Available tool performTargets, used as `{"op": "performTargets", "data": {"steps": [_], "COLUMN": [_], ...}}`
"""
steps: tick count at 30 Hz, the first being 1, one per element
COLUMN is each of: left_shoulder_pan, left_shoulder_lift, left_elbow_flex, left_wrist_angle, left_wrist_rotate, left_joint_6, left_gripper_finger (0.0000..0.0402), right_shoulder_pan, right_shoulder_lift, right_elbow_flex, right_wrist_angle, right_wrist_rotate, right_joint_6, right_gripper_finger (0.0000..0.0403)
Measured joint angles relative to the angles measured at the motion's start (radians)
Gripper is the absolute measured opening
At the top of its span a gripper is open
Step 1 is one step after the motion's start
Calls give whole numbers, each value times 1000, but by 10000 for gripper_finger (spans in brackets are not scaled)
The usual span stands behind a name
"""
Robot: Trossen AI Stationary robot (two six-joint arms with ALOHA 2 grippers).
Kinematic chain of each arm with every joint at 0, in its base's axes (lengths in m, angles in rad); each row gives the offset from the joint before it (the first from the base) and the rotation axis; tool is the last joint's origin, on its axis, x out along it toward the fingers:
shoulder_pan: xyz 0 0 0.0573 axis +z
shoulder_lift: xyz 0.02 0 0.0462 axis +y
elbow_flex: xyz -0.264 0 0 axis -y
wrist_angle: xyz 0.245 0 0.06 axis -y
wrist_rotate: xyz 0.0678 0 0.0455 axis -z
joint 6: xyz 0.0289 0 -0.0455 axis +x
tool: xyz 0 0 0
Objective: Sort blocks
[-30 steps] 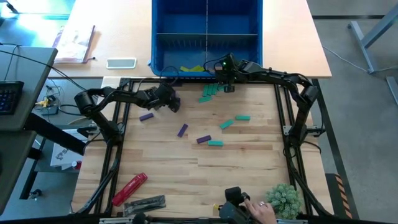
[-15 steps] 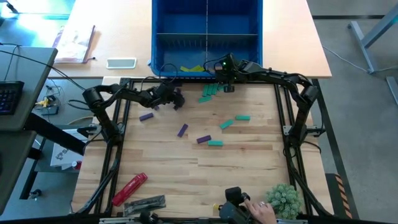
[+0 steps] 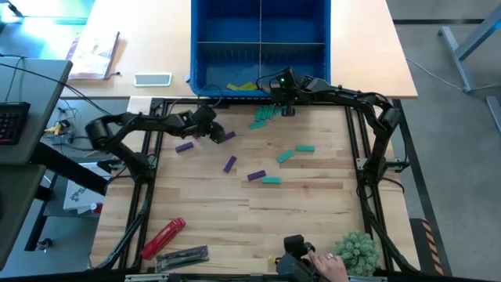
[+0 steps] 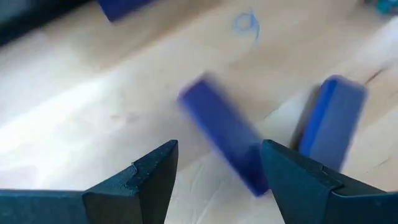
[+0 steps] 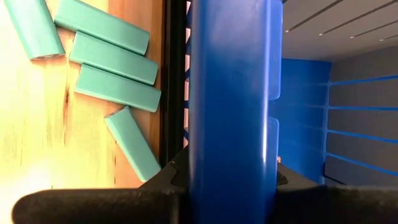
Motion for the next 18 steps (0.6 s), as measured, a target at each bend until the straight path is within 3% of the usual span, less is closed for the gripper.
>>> {"op": "performTargets", "data": {"steps": [4, 11, 14, 18], "left_shoulder_pan": [-27, -96, -99, -100], "left_shoulder_lift": [-62, -2, 28, 38], "left_elbow_flex": [6, 5, 5, 5], "left_wrist_angle": [-5, -41, 2, 30], "left_wrist_rotate": [-62, -91, -149, -72], "left_joint_6": [-50, -284, -199, -78], "left_gripper_finger": [216, 216, 216, 216], "right_shoulder_pan": [0, 0, 0, 0], "right_shoulder_lift": [0, 0, 0, 0], "right_elbow_flex": [0, 0, 0, 0], "right_wrist_angle": [1, 0, 2, 2], "right_wrist_rotate": [0, 0, 0, 0], "right_joint_6": [0, 3, 1, 0], "right_gripper_finger": [60, 60, 60, 60]}}
